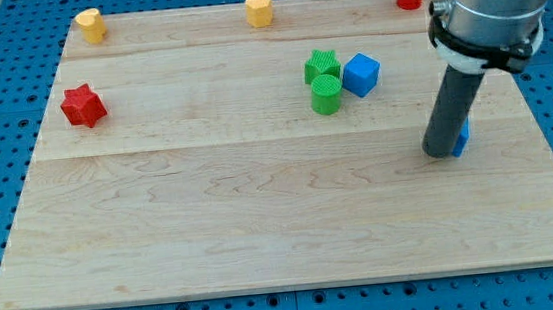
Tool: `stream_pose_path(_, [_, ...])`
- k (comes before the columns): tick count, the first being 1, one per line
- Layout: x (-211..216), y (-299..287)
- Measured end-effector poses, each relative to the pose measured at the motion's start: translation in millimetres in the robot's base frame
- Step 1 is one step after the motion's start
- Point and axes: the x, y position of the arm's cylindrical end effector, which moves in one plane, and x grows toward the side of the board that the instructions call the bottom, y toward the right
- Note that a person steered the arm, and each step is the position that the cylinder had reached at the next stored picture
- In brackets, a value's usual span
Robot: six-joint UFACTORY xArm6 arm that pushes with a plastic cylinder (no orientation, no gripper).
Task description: Put the triangle parallel to cube
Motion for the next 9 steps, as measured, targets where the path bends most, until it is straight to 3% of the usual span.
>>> stream_pose_path(1, [-16.8,18.8])
stream_pose_path(3, [20.0,33.8])
stream_pose_path(7, [-75.5,44.0])
stream_pose_path(8, [-77.9,44.0])
stream_pose_path(9, [-46.9,25.1])
